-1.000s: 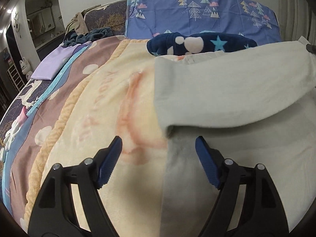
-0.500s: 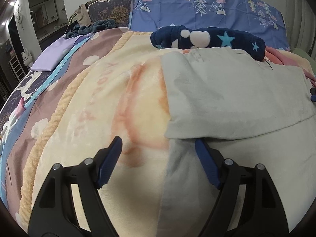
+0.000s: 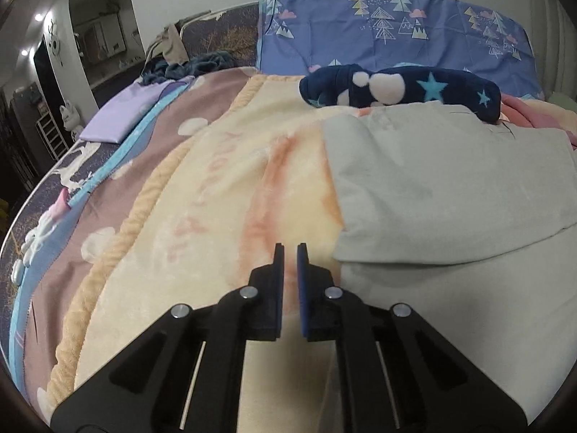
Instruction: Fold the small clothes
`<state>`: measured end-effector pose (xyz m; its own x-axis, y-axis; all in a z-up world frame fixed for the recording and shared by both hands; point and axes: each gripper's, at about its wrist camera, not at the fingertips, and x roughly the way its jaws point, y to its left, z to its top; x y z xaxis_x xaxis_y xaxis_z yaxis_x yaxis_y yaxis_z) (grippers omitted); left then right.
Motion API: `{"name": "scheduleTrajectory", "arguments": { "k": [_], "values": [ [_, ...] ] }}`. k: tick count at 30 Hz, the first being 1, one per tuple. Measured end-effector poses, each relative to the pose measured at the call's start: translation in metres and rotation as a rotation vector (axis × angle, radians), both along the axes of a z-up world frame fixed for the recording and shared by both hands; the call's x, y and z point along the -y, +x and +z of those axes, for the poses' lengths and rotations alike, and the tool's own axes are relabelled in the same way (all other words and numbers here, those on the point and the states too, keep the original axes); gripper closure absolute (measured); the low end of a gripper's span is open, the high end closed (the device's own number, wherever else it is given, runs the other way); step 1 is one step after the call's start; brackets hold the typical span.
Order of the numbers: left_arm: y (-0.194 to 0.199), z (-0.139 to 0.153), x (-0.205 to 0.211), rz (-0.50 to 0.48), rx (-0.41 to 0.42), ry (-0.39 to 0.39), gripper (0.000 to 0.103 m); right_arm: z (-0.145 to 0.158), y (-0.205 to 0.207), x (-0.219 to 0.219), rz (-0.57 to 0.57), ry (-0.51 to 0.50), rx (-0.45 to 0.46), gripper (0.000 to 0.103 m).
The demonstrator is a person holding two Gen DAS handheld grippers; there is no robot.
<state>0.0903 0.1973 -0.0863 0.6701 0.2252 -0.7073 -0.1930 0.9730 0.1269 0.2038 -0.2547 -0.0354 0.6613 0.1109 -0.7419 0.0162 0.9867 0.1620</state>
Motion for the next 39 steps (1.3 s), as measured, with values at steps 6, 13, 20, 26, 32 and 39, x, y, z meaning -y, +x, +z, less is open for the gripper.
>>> {"name": "scheduleTrajectory", "arguments": {
  "k": [6, 13, 20, 26, 32, 39],
  "values": [
    [0.007, 0.011, -0.048, -0.016, 0.048, -0.341, 0.049, -0.025, -0.006, 0.018, 0.043, 0.192, -0.074, 0.101],
    [0.116, 0.000, -0.055, -0.065, -0.019, -0.531, 0.047, -0.032, -0.013, -0.023, 0.206, 0.236, -0.076, 0.099],
    [0.136, 0.015, -0.038, -0.030, 0.056, -0.410, 0.100, -0.063, -0.011, -0.010, 0.155, 0.294, -0.098, 0.102],
    [0.134, 0.003, -0.020, -0.006, -0.006, -0.145, 0.084, -0.059, -0.015, -0.027, 0.154, 0.182, -0.055, 0.099],
    [0.071, 0.062, 0.025, -0.233, 0.159, -0.212, 0.058, -0.040, -0.040, -0.028, 0.167, 0.119, -0.007, 0.093],
    [0.079, -0.016, 0.067, -0.245, -0.074, -0.073, 0.054, -0.036, -0.052, 0.000, 0.140, 0.196, -0.037, 0.089]
  ]
}}
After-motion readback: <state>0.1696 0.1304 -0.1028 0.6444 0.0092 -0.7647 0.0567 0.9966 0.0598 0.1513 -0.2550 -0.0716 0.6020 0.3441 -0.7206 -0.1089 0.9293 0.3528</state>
